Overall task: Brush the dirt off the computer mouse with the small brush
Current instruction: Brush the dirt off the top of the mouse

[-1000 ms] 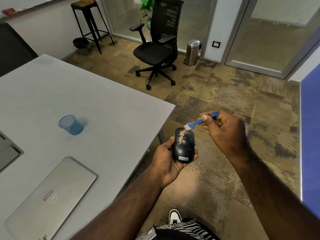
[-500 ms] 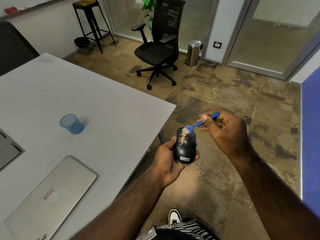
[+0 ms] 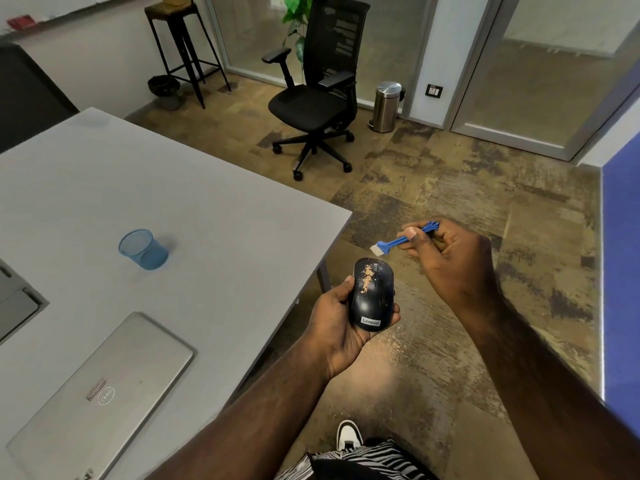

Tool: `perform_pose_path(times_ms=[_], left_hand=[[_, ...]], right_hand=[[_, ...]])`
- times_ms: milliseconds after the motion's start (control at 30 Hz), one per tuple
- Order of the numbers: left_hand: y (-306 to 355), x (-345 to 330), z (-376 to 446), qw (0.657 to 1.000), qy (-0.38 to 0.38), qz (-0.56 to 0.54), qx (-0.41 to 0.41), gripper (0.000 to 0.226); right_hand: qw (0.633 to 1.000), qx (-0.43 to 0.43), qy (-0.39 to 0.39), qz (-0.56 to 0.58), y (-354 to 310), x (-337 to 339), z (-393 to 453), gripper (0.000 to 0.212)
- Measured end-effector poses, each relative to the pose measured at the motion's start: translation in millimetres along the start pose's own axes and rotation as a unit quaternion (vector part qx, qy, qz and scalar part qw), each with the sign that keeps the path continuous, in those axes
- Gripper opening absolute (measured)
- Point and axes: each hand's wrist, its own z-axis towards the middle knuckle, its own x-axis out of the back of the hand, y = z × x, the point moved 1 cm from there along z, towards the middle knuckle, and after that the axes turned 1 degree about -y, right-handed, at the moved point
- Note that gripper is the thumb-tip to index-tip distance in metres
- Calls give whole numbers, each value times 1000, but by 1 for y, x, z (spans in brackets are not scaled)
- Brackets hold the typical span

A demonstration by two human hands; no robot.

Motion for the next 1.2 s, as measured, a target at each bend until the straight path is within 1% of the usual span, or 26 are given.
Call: perform_pose_path(times_ms=[100,200,367,500,667,800,900,1033,1133,1200], left_hand=[[1,1,1,1000,1,-1,-7,51],[1,3,2,1000,4,-1,-4,51],[1,3,1,1000,1,0,-11,51],[2,2,0,1000,0,1,-11,50],[0,2,1,1000,4,9,-9,52],[-1,3,0,1000,6,4,-5,52],[0,3,0,1000,7,8,-5,52],[-1,3,-1,1000,6,3,-5,52],[-1,2,-1,1000,6,2,-3,52],[-1,2,-1,1000,7,-1,-2,52]], right_hand=[[999,10,-29,25,-5,1,-1,23],[998,8,-52,38,-4,3,1,9],[995,4,-58,79,-7,7,0,7],[997,0,-49,62,-5,7,1,12],[995,11,-71,70,-10,7,-1,6],[997,0,-63,53,-10,8,0,9],[995,9,-78,55,-12,9,-2,11],[997,-4,-60,47,-13,10,0,9],[996,10,-83,42,-14,11,-1,11],[996,11,-81,38,-14,11,0,11]])
